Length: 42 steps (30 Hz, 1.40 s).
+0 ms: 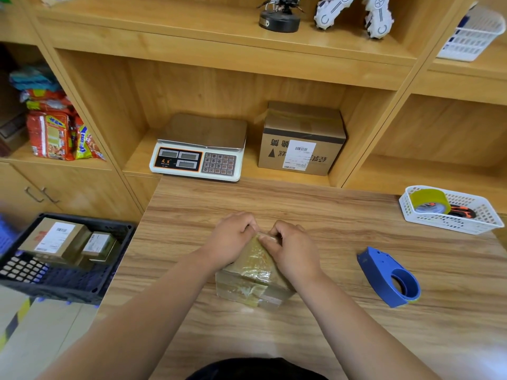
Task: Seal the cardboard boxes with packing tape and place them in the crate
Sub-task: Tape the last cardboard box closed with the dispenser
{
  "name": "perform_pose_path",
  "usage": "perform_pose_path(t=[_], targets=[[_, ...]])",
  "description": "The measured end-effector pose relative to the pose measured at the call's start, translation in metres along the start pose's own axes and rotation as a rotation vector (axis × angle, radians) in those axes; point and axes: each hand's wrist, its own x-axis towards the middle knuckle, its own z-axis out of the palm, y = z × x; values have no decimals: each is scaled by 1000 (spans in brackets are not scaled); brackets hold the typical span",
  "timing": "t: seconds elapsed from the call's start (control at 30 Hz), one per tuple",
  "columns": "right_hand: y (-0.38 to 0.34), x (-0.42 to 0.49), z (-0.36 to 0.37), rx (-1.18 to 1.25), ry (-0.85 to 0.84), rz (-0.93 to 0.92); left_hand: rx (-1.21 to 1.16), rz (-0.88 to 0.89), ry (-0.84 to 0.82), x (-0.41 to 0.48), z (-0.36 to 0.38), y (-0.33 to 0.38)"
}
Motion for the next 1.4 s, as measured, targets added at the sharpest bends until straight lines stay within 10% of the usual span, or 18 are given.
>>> perform_pose_path(t=[0.67,1.03,1.4], targets=[[10,11,-10,226,-209,-32,-85,-90,29,-3,2,-1],[-15,-25,1,-335,-212,0,-122,-113,61,-3,4,-4],[9,-15,-17,49,-378,-82,-107,-128,73,-6,5,-3]])
